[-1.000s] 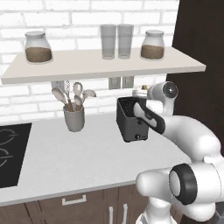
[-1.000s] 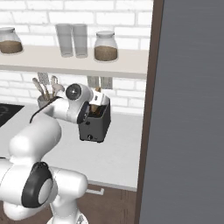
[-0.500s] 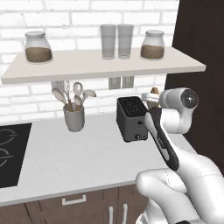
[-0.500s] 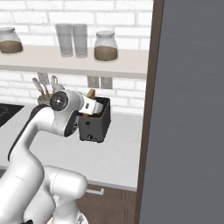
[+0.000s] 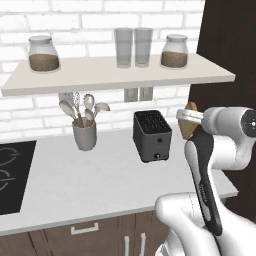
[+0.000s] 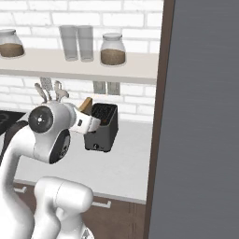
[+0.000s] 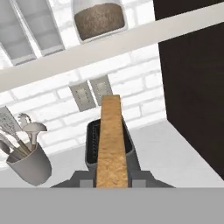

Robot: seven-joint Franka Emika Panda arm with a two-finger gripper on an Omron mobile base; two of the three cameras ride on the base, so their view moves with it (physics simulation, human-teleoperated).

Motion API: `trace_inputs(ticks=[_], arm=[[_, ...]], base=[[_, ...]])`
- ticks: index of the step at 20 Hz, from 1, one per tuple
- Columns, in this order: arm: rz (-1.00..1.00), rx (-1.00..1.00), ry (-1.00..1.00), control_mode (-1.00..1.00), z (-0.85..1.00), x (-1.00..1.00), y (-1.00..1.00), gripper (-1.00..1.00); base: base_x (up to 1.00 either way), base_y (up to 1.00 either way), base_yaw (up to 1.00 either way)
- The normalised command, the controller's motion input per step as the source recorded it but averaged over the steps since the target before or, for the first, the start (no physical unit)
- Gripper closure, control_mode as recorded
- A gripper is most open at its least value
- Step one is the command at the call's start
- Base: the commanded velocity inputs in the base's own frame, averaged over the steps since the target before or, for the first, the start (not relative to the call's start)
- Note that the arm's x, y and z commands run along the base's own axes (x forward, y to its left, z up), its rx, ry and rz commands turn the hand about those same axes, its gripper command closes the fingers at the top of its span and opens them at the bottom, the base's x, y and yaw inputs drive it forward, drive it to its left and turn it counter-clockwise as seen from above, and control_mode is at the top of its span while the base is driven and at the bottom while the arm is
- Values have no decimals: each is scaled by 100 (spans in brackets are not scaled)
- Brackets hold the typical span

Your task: Start the toaster. Once the lever pops up, take the bread to the plate on the dining counter.

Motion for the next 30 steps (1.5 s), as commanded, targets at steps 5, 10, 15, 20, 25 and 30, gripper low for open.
trace_inputs(ticks=[5,10,15,20,25,30], arm=[[0,0,12,-100,40,-100,0,100],[0,0,39,-100,12,-100,0,100],[0,0,21,-100,-2,-87,0,100],[0,0,0,-100,0,0,0,100],[0,0,0,-100,0,-3,0,100],[1,0,-4,100,-5,-52,0,100]], base=[[0,0,0],[0,0,0],[0,0,0],[0,0,0],[0,0,0],[-40,0,7]])
